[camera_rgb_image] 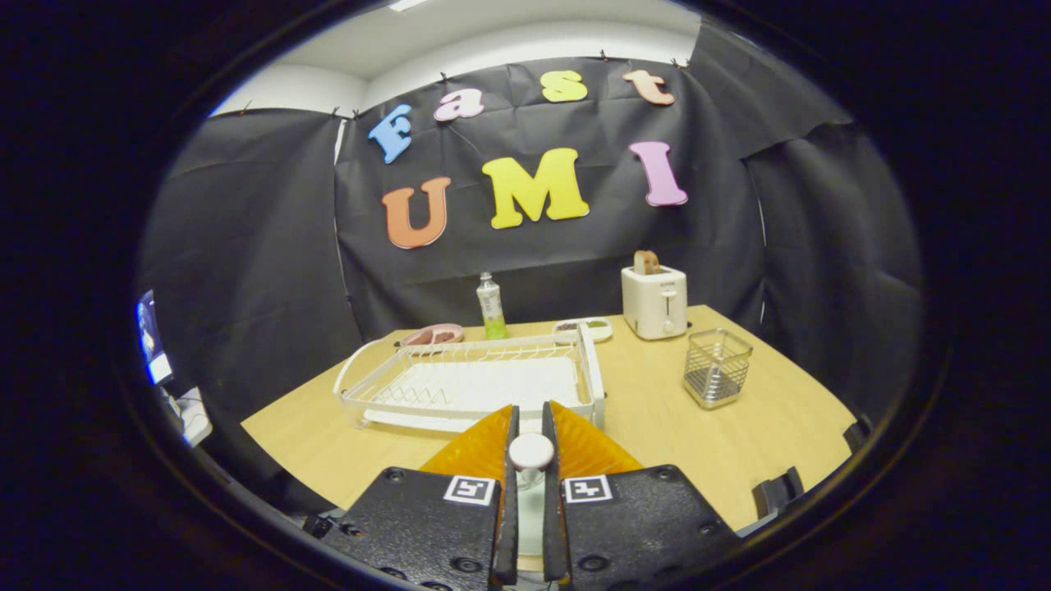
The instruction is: Take the plate from the dish rack, then take the spoon from the basket and place it into the plate.
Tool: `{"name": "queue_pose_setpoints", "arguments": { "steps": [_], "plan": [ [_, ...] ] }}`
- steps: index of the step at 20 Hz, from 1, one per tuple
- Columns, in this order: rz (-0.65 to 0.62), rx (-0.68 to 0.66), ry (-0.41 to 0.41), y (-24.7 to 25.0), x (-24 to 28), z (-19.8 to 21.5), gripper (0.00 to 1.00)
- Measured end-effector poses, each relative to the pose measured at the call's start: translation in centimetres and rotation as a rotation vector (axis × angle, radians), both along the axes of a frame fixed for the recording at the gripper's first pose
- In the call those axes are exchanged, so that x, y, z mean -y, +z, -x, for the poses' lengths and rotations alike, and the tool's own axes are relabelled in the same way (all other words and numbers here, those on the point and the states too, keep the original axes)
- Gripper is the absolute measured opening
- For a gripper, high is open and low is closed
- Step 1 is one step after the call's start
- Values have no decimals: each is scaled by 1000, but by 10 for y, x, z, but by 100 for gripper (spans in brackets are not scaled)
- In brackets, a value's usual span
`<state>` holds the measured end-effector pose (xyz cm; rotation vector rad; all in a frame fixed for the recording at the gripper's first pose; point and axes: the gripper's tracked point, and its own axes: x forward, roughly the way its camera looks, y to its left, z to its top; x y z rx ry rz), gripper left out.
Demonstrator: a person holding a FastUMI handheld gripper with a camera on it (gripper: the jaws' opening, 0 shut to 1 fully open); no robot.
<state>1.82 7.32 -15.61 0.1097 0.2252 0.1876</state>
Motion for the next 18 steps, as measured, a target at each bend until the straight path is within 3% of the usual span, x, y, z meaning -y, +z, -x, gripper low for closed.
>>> {"name": "queue_pose_setpoints", "arguments": {
  "steps": [7,14,18],
  "plan": [
    [-23,-30,-18,-16,23,-20,17],
    [26,-62,29,-30,19,-28,19],
    [13,-82,-28,-30,35,-34,21]
  ]
}}
